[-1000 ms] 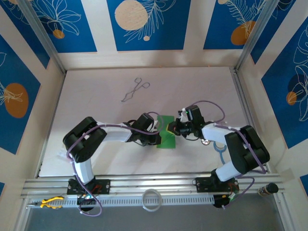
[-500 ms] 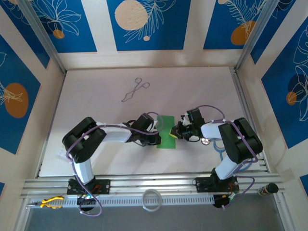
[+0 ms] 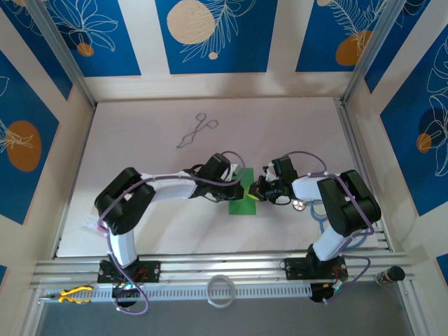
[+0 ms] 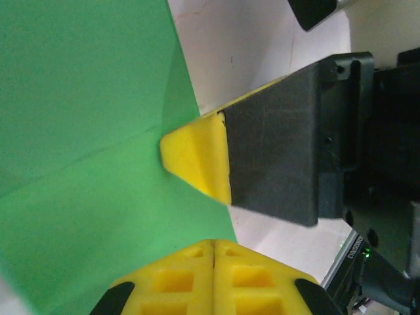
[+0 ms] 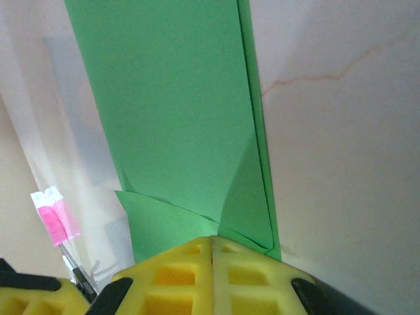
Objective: Fold a paper plane with a square sheet of paper (pick it up from the middle)
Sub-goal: Fold the triangle a second time at the center of the table.
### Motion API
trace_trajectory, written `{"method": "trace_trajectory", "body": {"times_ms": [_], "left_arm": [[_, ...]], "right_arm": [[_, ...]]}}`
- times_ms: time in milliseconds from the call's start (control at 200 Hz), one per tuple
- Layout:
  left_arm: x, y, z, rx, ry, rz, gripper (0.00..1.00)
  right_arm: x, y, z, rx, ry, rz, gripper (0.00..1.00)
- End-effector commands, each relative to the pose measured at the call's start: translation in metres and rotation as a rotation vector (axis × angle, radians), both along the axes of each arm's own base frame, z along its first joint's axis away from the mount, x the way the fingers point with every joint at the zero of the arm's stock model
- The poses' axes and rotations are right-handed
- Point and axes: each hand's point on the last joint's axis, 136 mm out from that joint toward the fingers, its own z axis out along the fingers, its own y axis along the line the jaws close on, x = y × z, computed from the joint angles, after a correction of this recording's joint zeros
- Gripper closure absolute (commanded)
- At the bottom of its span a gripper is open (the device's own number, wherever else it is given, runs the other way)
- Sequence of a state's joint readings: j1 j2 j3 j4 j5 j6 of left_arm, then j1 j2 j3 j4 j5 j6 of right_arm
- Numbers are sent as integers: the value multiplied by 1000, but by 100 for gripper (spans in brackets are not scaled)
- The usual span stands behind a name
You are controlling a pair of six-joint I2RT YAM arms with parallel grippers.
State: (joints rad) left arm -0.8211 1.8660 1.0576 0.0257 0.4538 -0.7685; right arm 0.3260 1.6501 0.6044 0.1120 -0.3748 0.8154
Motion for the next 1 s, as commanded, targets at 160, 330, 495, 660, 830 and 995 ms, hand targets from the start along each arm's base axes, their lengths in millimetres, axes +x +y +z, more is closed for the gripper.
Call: {"method": "trace_trajectory", "body": {"times_ms": [160, 330, 495, 660, 830, 995], "left_arm": [[-9, -5, -32, 60, 76, -52, 97], [-21, 13, -54, 137, 118, -37, 98], [-36, 29, -65, 158, 161, -13, 98], [-44, 40, -66, 168, 171, 3, 98], [-52, 50, -67, 191, 180, 3, 98], [-64, 64, -69, 211, 194, -3, 98]], "right_arm": [[-10, -13, -20, -70, 72, -20, 100], [-10, -14, -21, -76, 73, -20, 100], [-10, -15, -22, -84, 73, -17, 100], [-10, -16, -23, -92, 73, -15, 100], [-9, -15, -23, -92, 72, -12, 100], [-9, -15, -22, -93, 69, -11, 100]]}}
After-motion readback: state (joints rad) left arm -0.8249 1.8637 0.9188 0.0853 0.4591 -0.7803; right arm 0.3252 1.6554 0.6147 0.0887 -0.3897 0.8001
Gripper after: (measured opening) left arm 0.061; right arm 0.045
